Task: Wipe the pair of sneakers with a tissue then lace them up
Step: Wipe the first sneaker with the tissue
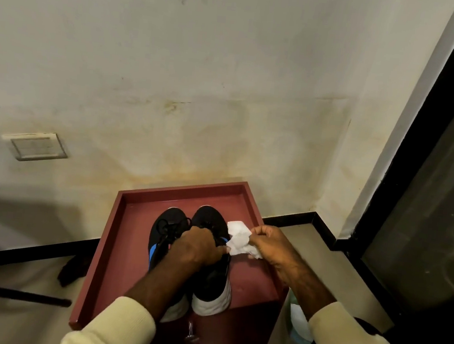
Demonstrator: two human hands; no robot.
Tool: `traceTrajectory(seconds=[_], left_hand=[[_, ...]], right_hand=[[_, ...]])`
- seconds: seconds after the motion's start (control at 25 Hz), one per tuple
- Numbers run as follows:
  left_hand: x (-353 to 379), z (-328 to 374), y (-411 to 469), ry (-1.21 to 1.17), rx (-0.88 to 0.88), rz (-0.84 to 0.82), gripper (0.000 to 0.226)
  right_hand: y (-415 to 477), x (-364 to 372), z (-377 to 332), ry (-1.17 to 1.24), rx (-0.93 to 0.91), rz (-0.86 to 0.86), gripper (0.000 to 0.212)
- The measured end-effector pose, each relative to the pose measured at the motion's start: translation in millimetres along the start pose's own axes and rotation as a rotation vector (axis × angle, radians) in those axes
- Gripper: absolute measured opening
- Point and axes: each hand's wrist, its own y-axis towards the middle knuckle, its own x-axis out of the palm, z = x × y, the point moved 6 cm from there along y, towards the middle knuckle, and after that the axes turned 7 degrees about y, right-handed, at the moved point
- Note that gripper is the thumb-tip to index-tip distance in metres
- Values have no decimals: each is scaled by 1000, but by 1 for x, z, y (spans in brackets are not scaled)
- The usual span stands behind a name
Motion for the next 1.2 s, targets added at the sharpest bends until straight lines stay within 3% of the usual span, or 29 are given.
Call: traceTrajectory(seconds=[0.24,0.36,0.48,0.56,0.72,0.88,1.04,1.2], left_hand=[[13,17,-1,100,23,-66,64],[25,22,-4,69,27,-133,71],[30,21,-5,-28,40,-124,65],[32,14,-5,-105,38,-75,55],[28,-5,-4,-354,72,-5,29],[12,-21,-4,-854,59,29,21],[8,-30,-4,-1028,117,106,22],[13,-46,4,-1205,138,154,42]], right_hand=[[7,-9,2,197,52,25,35],[9,-10,1,177,1,45,17],[8,-5,2,171,-4,-2,31],[8,-2,4,169,-3,-39,30],[4,6,-6,169,-118,-78,12],[-1,12,-16,35,-301,-15,8],[-14,17,-30,-167,-470,27,15],[-34,38,-41,-252,-647,-122,14]])
